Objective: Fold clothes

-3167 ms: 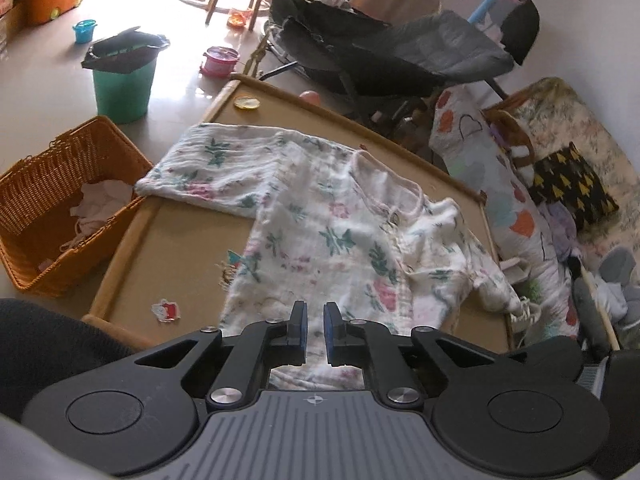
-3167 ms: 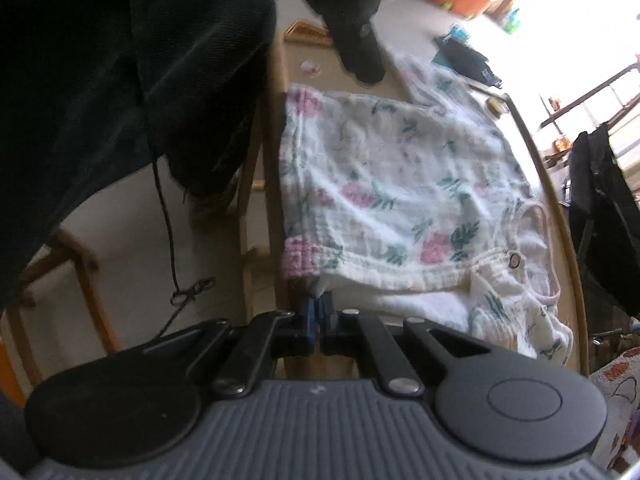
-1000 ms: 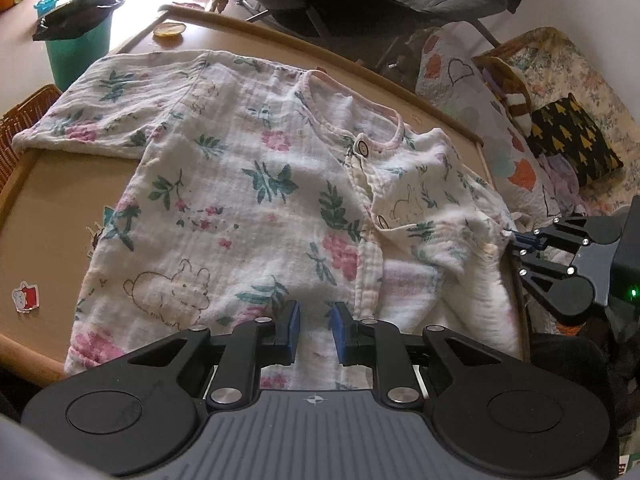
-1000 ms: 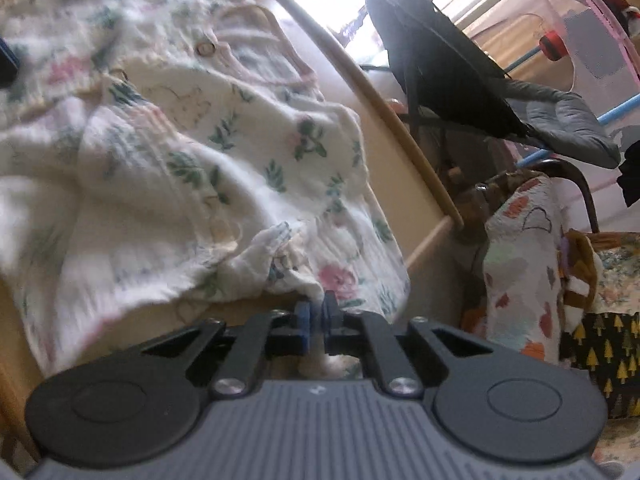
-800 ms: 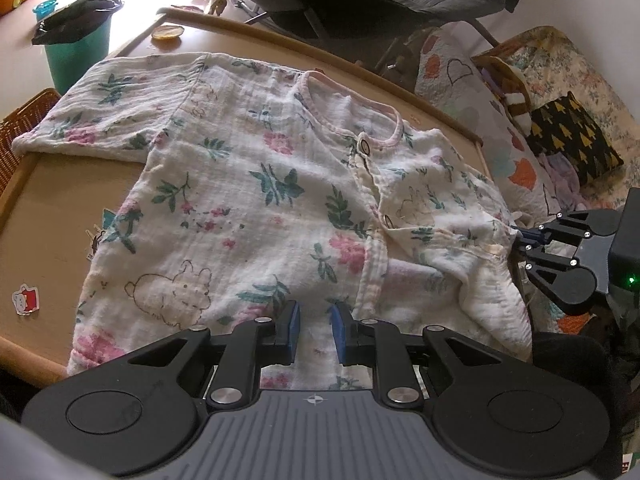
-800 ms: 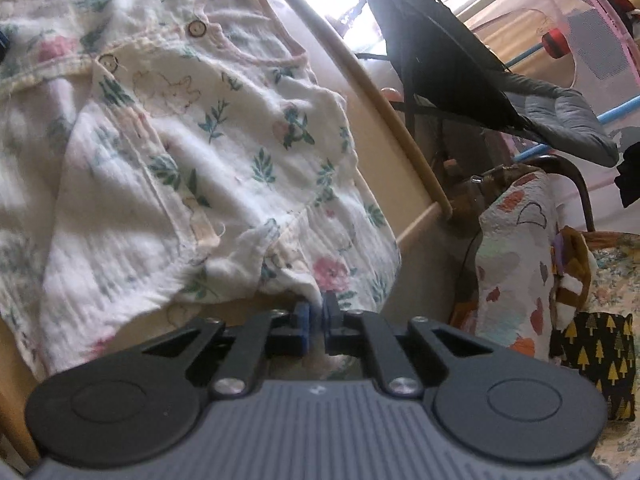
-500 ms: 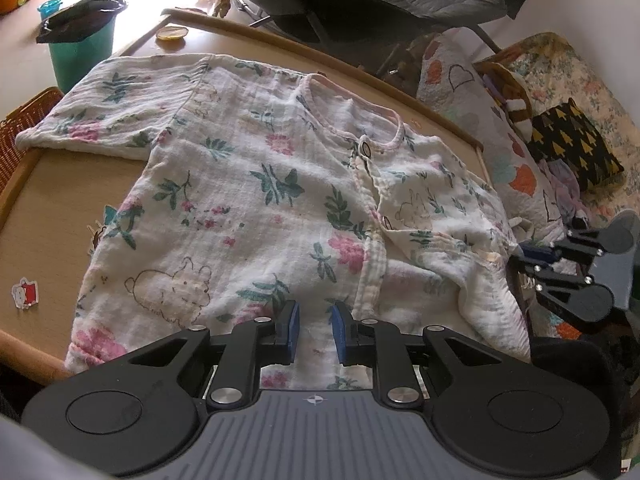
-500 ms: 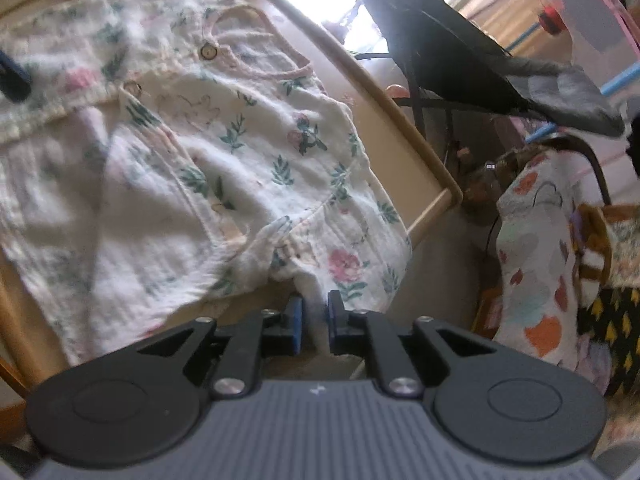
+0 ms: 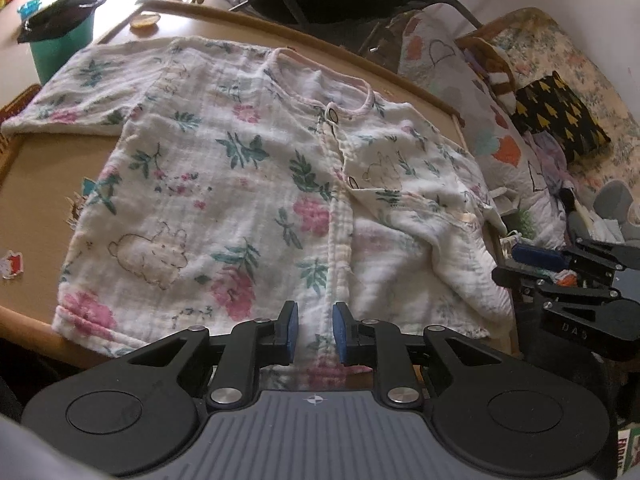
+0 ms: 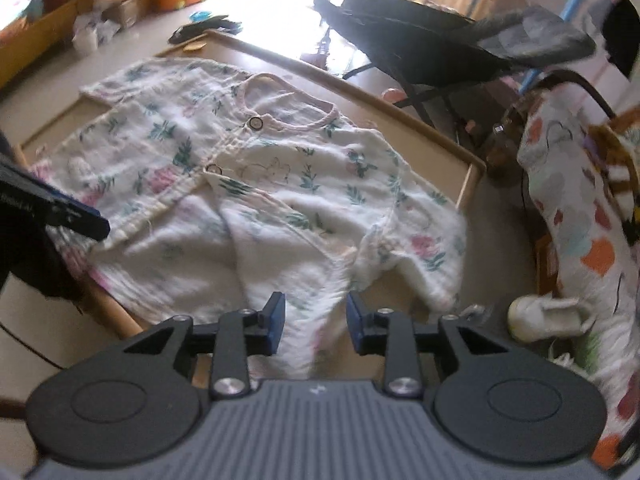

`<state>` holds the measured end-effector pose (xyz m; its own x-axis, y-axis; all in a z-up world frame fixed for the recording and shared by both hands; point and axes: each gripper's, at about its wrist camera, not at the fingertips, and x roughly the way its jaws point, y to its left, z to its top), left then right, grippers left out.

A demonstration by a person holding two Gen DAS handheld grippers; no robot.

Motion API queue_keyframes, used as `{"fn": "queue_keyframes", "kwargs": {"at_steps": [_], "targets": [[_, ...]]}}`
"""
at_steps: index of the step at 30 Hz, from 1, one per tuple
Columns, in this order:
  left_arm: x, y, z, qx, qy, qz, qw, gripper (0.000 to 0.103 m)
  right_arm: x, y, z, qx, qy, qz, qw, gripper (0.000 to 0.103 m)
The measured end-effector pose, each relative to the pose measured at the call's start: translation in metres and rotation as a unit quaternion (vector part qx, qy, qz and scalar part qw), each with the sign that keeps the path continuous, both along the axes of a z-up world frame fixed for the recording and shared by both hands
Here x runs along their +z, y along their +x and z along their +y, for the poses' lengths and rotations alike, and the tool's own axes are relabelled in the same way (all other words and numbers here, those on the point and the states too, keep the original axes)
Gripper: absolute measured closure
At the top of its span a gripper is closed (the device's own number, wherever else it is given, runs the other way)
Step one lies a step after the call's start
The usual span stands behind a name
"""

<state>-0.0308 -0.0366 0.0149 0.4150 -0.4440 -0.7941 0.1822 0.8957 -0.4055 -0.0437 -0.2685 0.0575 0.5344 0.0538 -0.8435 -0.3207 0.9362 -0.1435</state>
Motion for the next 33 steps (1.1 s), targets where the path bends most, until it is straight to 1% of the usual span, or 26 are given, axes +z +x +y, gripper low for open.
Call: {"fn": "queue_keyframes", "kwargs": {"at_steps": [3, 4, 5, 6, 7, 8, 13, 16, 18, 21, 24, 26, 30, 31, 33], "targets": [[0.004, -0.002, 0.008, 0.005, 0.006, -0.01, 0.9999, 0.079, 0.0, -0.002, -0.003, -0.037, 0.03, -0.001, 0.999, 0.07], [0.005, -0.002, 0.011, 0.007, 0.011, -0.012, 0.9998, 0.077, 0.001, -0.002, -0.005, -0.05, 0.039, -0.001, 0.998, 0.07], [0.006, -0.002, 0.014, 0.011, 0.014, -0.014, 0.9997, 0.071, 0.002, -0.003, -0.007, -0.058, 0.048, -0.004, 0.997, 0.071], [0.007, -0.003, 0.019, 0.016, 0.013, -0.017, 0.9997, 0.067, 0.003, -0.004, -0.009, -0.066, 0.056, -0.008, 0.996, 0.071], [0.007, -0.004, 0.023, 0.021, 0.009, -0.02, 0.9995, 0.062, 0.005, -0.006, -0.01, -0.074, 0.063, -0.011, 0.995, 0.071], [0.007, -0.004, 0.027, 0.026, 0.003, -0.021, 0.9995, 0.059, 0.006, -0.006, -0.011, -0.079, 0.068, -0.01, 0.995, 0.071], [-0.001, 0.0, 0.04, 0.04, -0.041, -0.003, 0.9983, 0.058, 0.009, -0.009, -0.018, -0.116, 0.088, -0.013, 0.989, 0.071], [-0.003, 0.0, 0.041, 0.039, -0.049, -0.003, 0.9981, 0.057, 0.01, -0.01, -0.019, -0.125, 0.107, -0.017, 0.986, 0.071], [-0.003, 0.0, 0.04, 0.036, -0.049, -0.006, 0.9981, 0.057, 0.007, -0.009, -0.013, -0.115, 0.108, -0.015, 0.987, 0.071], [-0.003, 0.0, 0.038, 0.029, -0.042, -0.012, 0.9986, 0.057, -0.001, -0.006, -0.001, -0.101, 0.08, -0.013, 0.992, 0.071], [-0.002, -0.002, 0.037, 0.018, -0.029, -0.021, 0.9992, 0.057, -0.01, -0.002, 0.003, -0.123, 0.046, -0.018, 0.991, 0.072], [-0.001, -0.002, 0.035, 0.011, -0.017, -0.027, 0.9994, 0.057, -0.013, 0.0, 0.002, -0.136, 0.037, -0.027, 0.99, 0.072], [0.0, -0.002, 0.033, 0.003, -0.005, -0.034, 0.9994, 0.057, -0.021, 0.006, -0.002, -0.145, 0.029, -0.019, 0.989, 0.073], [0.0, -0.002, 0.033, 0.002, -0.004, -0.035, 0.9994, 0.057, -0.024, 0.008, -0.004, -0.149, 0.032, -0.016, 0.988, 0.076], [0.001, -0.001, 0.033, 0.002, -0.003, -0.036, 0.9994, 0.057, -0.027, 0.01, -0.007, -0.154, 0.043, -0.008, 0.987, 0.088]]}}
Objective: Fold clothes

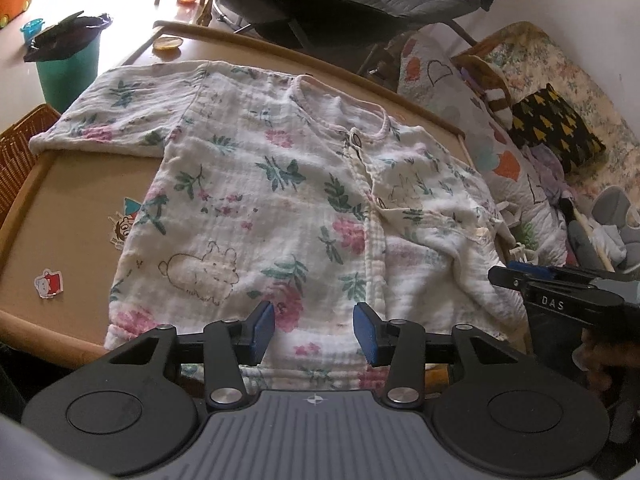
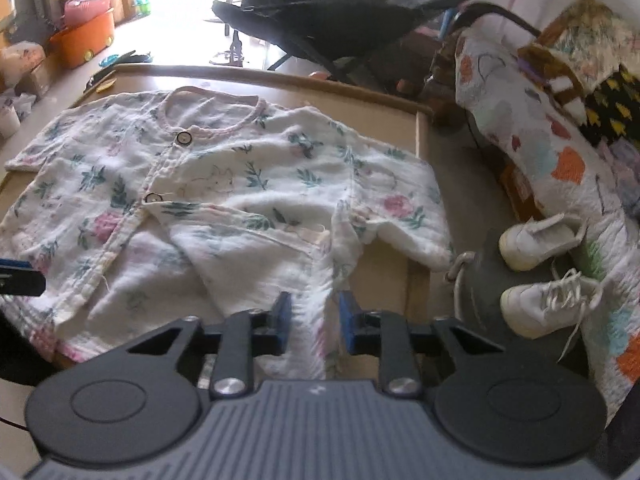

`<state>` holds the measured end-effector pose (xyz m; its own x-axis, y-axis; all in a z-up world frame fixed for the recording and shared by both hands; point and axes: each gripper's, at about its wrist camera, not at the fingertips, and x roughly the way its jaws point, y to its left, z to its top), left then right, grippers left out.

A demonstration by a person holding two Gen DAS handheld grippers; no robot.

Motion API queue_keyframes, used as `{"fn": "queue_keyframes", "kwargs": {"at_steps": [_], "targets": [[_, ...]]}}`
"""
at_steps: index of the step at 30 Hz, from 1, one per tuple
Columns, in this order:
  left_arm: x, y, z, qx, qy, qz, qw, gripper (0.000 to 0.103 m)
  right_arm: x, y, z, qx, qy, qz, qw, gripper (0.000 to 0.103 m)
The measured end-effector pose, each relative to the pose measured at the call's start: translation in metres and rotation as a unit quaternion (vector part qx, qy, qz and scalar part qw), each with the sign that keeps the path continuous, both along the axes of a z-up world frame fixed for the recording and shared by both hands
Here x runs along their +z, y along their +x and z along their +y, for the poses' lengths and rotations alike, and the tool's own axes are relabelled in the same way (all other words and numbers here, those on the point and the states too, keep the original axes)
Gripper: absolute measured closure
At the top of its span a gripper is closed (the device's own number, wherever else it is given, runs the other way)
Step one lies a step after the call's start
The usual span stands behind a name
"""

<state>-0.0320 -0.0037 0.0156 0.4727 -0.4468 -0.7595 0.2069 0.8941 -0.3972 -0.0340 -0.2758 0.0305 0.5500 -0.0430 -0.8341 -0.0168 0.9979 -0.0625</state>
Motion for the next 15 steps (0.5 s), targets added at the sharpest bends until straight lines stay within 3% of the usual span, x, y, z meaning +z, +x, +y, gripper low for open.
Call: {"fn": "queue_keyframes", "kwargs": {"at_steps": [2, 9, 15], "targets": [[0.0, 0.0, 0.001, 0.001, -0.002, 0.0, 1.0, 0.057, 0.0, -0.001, 0.0, 0.006, 0.009, 0.001, 1.0, 0.1], [0.0, -0.001, 0.0, 0.004, -0.004, -0.001, 1.0, 0.057, 0.021, -0.016, 0.018, 0.05, 0.033, -0.023, 0.998, 0.101], [0.0, -0.001, 0.0, 0.004, -0.002, -0.003, 1.0, 0.057, 0.037, -0.03, 0.051, 0.15, 0.057, -0.03, 0.987, 0.101]]}}
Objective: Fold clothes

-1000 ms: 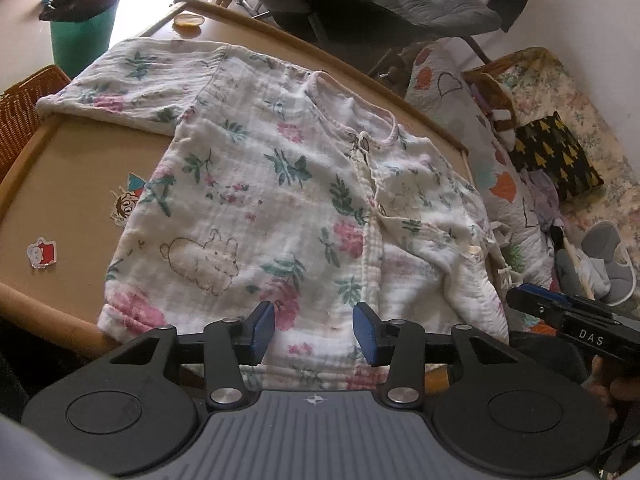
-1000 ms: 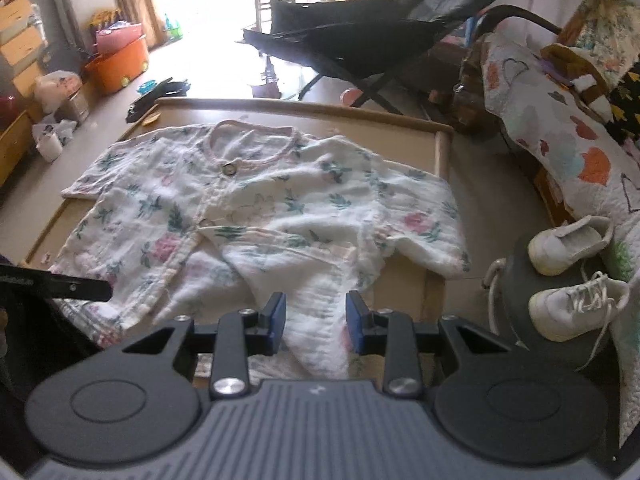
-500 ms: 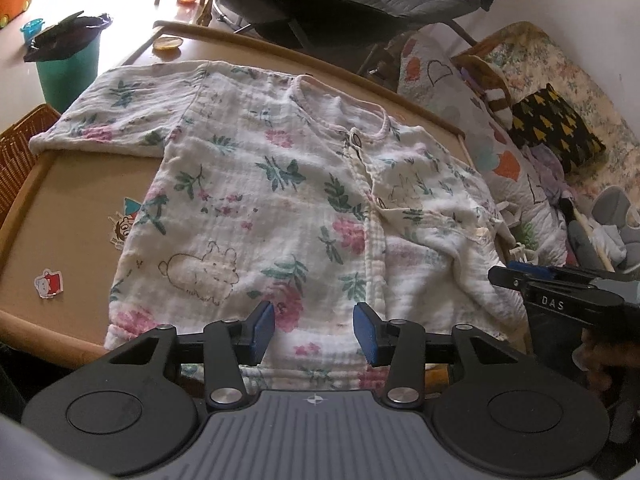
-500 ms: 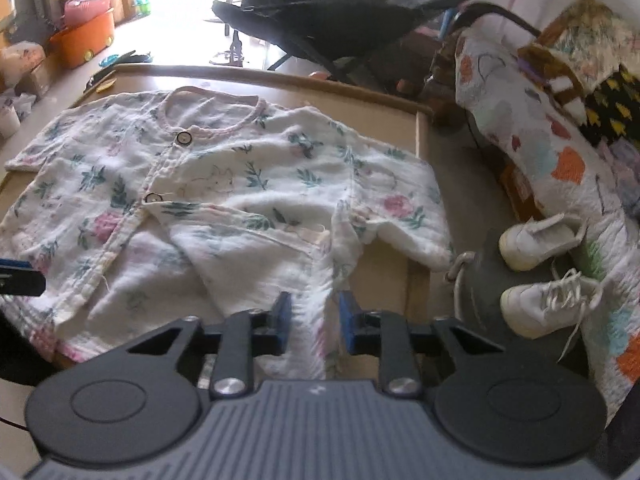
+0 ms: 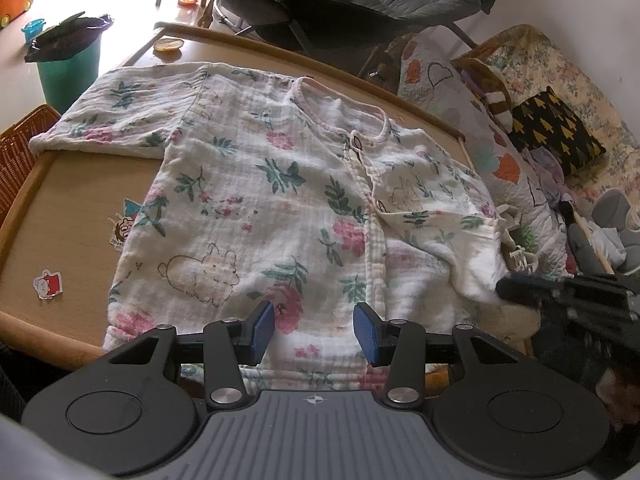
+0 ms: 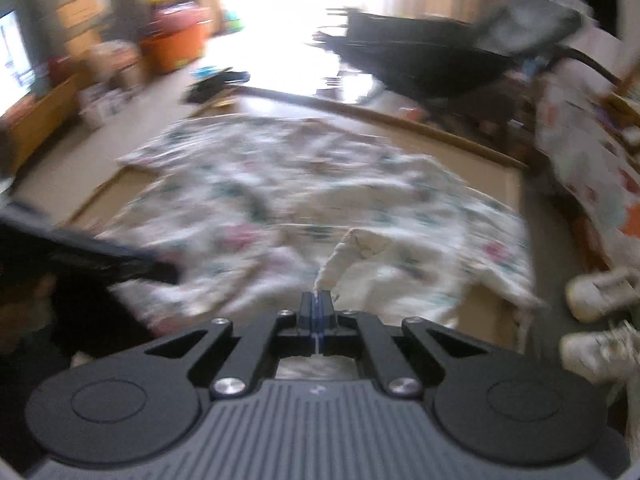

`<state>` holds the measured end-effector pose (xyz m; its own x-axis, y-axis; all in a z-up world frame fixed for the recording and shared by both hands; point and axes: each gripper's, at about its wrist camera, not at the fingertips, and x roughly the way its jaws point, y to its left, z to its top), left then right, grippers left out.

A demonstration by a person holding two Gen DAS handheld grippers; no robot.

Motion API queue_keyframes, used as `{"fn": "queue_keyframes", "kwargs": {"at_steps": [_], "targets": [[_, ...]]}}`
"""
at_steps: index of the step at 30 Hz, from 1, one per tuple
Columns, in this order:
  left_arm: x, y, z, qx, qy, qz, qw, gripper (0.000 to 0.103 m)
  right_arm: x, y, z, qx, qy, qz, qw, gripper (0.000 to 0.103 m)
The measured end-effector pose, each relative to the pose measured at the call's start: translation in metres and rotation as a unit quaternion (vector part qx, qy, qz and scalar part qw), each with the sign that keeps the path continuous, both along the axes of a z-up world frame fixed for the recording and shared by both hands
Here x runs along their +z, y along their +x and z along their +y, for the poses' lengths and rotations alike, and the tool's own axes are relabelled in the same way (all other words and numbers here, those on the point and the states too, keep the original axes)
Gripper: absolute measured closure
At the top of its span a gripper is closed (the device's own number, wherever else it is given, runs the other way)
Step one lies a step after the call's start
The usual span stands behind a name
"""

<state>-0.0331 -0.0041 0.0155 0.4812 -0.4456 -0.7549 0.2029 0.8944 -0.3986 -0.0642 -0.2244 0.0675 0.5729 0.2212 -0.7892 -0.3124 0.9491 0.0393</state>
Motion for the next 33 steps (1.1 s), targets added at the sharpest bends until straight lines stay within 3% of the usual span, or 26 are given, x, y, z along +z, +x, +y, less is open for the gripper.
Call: {"fn": "queue_keyframes", "kwargs": {"at_steps": [7, 13, 16, 20, 24, 30, 32, 33], "targets": [[0.0, 0.0, 0.001, 0.002, -0.005, 0.001, 1.0, 0.057, -0.019, -0.015, 0.037, 0.135, -0.07, 0.043, 0.987, 0.101], [-0.003, 0.0, 0.003, 0.001, -0.004, 0.001, 1.0, 0.057, -0.026, -0.022, 0.047, 0.169, -0.112, 0.073, 0.977, 0.096], [-0.001, 0.0, 0.002, 0.001, -0.004, 0.001, 1.0, 0.057, -0.022, -0.024, 0.05, 0.162, -0.12, 0.071, 0.977, 0.093], [-0.001, 0.0, 0.002, 0.003, -0.007, 0.004, 1.0, 0.057, -0.009, -0.022, 0.048, 0.136, -0.092, 0.067, 0.984, 0.089], [-0.002, 0.0, 0.003, 0.005, -0.014, 0.011, 0.9998, 0.057, 0.001, -0.015, 0.047, 0.076, -0.045, 0.053, 0.995, 0.086], [-0.004, -0.001, 0.005, 0.005, -0.031, 0.022, 0.9993, 0.057, -0.015, 0.002, 0.058, -0.001, -0.032, 0.046, 0.998, 0.083], [-0.004, -0.001, 0.005, 0.005, -0.034, 0.025, 0.9991, 0.057, -0.02, 0.006, 0.064, -0.008, -0.034, 0.044, 0.998, 0.071], [-0.004, -0.001, 0.005, 0.004, -0.035, 0.026, 0.999, 0.057, -0.023, 0.007, 0.068, -0.008, -0.044, 0.042, 0.998, 0.069]]}}
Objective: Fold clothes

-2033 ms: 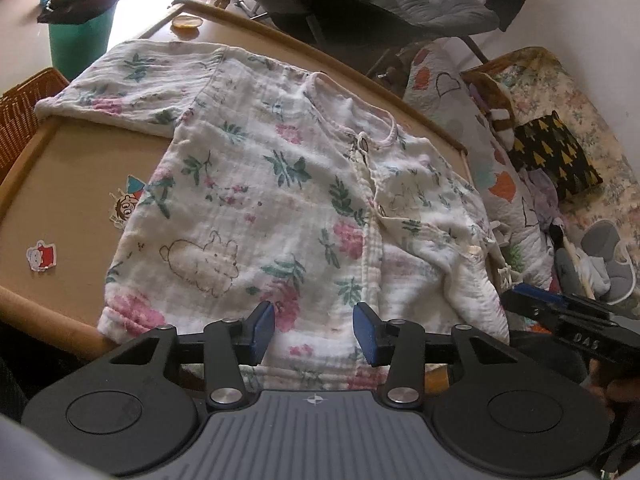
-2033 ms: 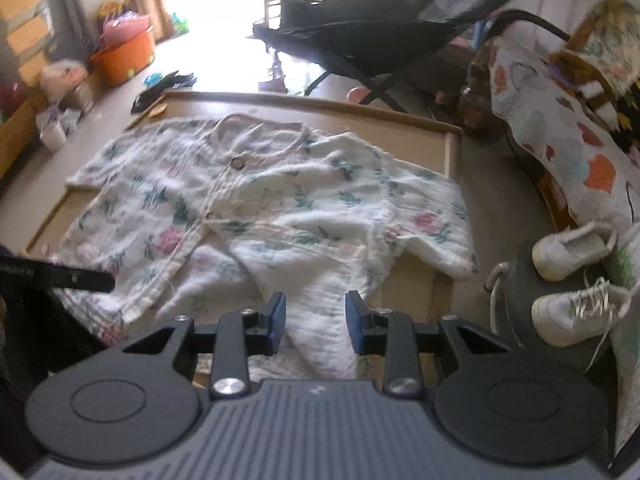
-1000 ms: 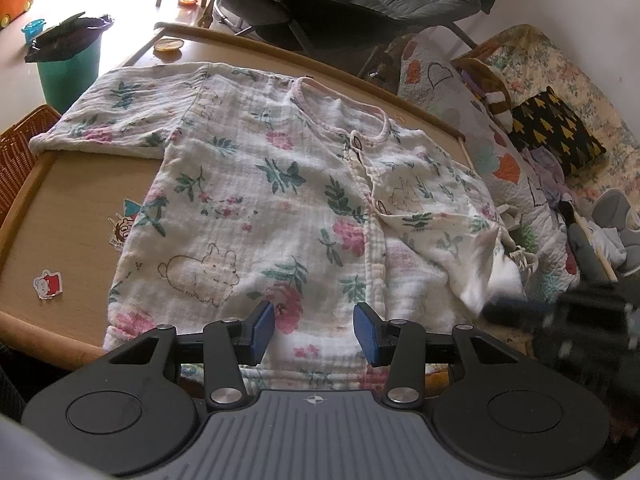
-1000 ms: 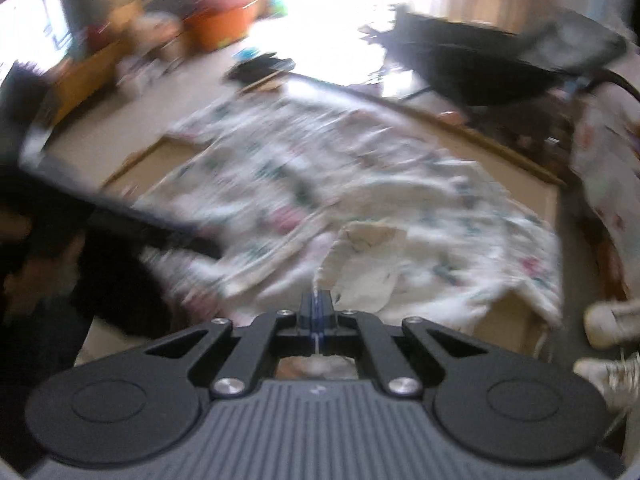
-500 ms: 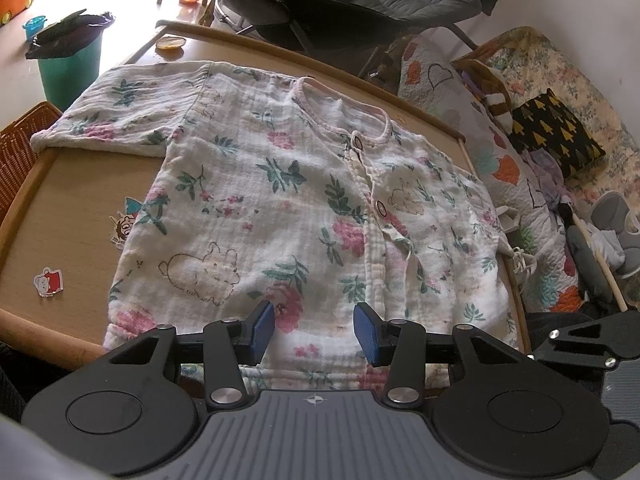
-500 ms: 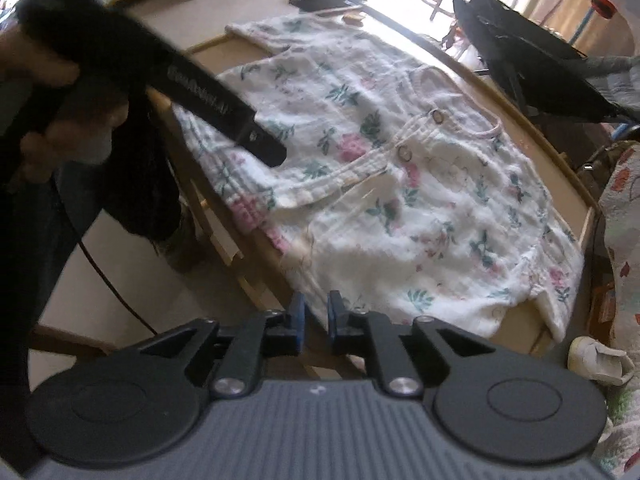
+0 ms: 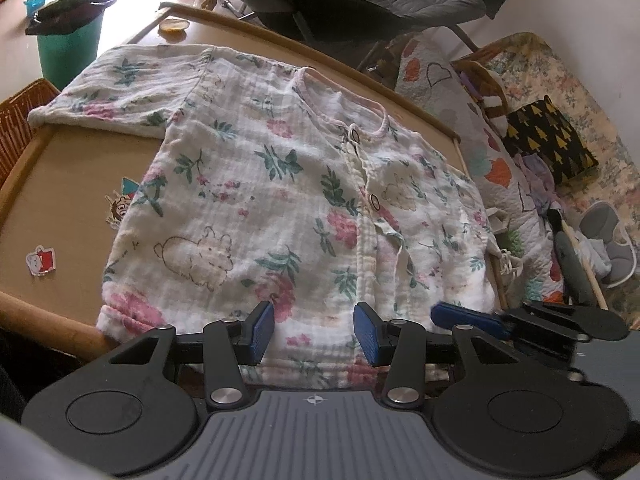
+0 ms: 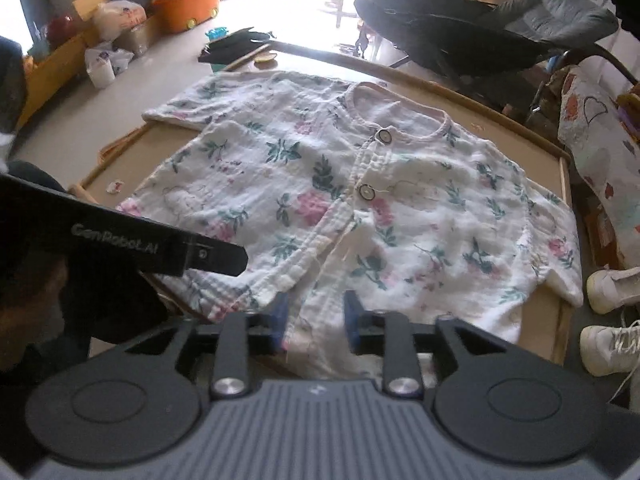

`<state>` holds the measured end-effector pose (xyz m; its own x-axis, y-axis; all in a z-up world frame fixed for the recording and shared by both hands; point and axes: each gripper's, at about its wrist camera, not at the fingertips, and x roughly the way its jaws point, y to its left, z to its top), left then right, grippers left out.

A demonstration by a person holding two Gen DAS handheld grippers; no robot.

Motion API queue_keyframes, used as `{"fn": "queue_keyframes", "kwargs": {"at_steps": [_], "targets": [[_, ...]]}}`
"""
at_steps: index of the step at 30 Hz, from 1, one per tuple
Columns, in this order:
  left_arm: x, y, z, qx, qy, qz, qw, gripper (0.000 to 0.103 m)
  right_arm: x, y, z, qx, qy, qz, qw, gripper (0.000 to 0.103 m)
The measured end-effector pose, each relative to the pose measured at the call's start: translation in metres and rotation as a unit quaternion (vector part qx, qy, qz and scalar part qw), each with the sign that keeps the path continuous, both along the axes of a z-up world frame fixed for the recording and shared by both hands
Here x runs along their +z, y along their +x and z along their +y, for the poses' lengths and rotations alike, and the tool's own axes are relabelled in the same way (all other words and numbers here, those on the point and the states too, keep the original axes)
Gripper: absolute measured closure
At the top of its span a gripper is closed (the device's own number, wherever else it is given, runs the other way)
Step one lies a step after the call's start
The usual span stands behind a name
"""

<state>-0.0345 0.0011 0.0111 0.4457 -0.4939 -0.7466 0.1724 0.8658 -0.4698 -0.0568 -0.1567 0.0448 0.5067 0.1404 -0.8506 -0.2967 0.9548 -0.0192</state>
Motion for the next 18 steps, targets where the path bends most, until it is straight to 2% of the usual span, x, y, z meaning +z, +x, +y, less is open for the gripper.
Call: {"fn": "queue_keyframes", "kwargs": {"at_steps": [4, 6, 8, 11, 15, 18], "targets": [[0.0, 0.0, -0.002, -0.005, 0.001, 0.002, 1.0, 0.057, -0.006, 0.004, 0.011, 0.004, -0.033, -0.021, 0.999, 0.069], [0.0, 0.0, -0.002, -0.006, 0.001, 0.002, 1.0, 0.057, -0.01, 0.007, 0.014, 0.005, -0.044, -0.018, 0.999, 0.07], [-0.001, 0.0, -0.002, -0.006, -0.001, 0.003, 1.0, 0.057, -0.013, 0.008, 0.014, 0.005, -0.05, -0.01, 0.999, 0.077], [-0.001, 0.002, -0.001, -0.005, -0.003, 0.004, 1.0, 0.057, -0.014, 0.007, 0.013, 0.003, -0.053, -0.017, 0.998, 0.099], [-0.003, 0.002, 0.0, -0.005, -0.003, 0.005, 1.0, 0.057, -0.005, 0.005, 0.007, -0.008, -0.03, -0.025, 0.999, 0.102], [-0.003, 0.003, 0.001, -0.003, -0.005, 0.006, 1.0, 0.057, 0.004, 0.006, 0.0, -0.02, 0.01, -0.021, 1.0, 0.102]]}}
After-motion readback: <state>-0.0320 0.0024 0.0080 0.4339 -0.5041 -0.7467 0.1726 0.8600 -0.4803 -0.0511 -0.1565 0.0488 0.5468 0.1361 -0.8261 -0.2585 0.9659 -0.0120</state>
